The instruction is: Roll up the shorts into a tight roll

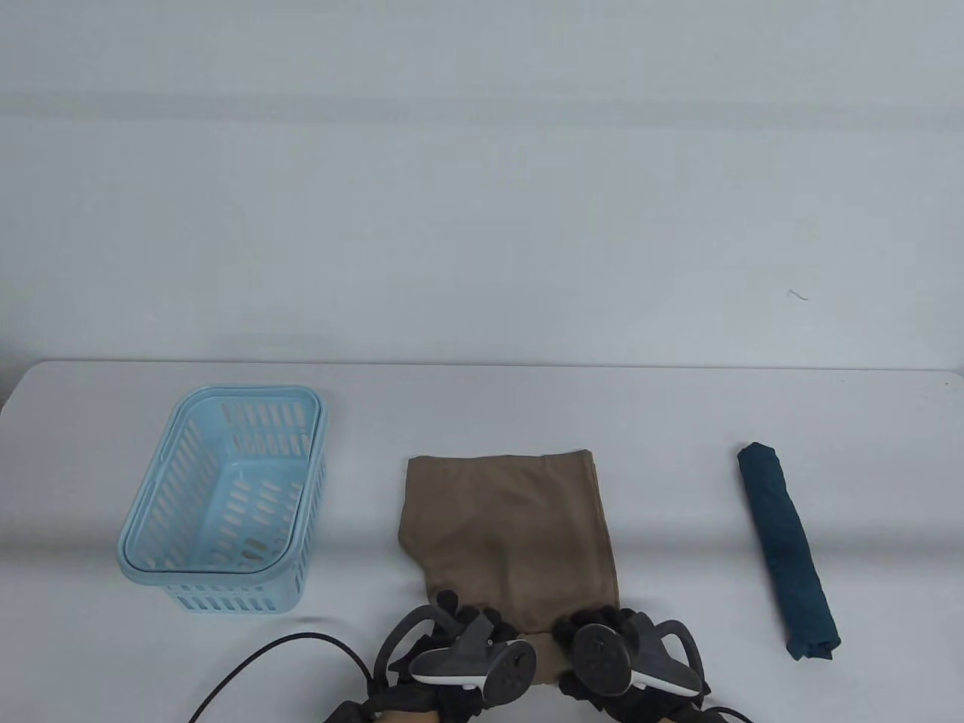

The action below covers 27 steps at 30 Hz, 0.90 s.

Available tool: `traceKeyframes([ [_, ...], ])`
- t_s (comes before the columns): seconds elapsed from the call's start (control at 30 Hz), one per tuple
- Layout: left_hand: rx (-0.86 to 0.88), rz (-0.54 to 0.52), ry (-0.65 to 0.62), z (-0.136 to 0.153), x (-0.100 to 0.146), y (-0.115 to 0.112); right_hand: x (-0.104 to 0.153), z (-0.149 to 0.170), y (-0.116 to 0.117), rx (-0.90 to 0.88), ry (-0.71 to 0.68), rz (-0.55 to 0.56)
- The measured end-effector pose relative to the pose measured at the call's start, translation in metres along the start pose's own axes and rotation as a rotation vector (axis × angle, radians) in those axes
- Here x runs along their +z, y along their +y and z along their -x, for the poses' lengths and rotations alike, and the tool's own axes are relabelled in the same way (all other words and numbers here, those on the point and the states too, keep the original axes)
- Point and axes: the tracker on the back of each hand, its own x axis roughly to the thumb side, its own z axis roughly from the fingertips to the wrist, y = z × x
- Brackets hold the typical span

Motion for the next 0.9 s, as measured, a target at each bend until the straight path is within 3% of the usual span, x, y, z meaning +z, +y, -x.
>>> traceKeyframes([
  [0.1, -0.039, -0.037, 0.009, -0.004, -0.002, -0.001, -0.002, -0.002, 0.003, 0.019, 0.008, 0.032],
  [0.2, -0.029, -0.002, 0.022, -0.004, -0.001, 0.002, -0.001, -0.002, 0.000, 0.026, -0.009, 0.048],
  [0.33, 0.025, -0.062, 0.031, 0.005, 0.000, 0.007, -0.001, 0.002, -0.003, -0.047, -0.032, 0.061],
  [0.4, 0.107, -0.018, 0.037, 0.011, 0.002, 0.007, -0.001, 0.005, -0.006, -0.089, -0.029, 0.070],
  [0.53, 0.196, 0.057, 0.005, 0.015, 0.005, 0.003, -0.002, 0.011, -0.008, -0.162, -0.006, 0.061],
  [0.67, 0.226, 0.050, -0.011, 0.017, 0.003, 0.006, -0.005, 0.020, -0.006, -0.322, 0.029, -0.009],
  [0.9, 0.324, 0.030, -0.006, 0.022, 0.001, 0.012, -0.009, 0.026, -0.004, -0.320, 0.066, -0.016],
])
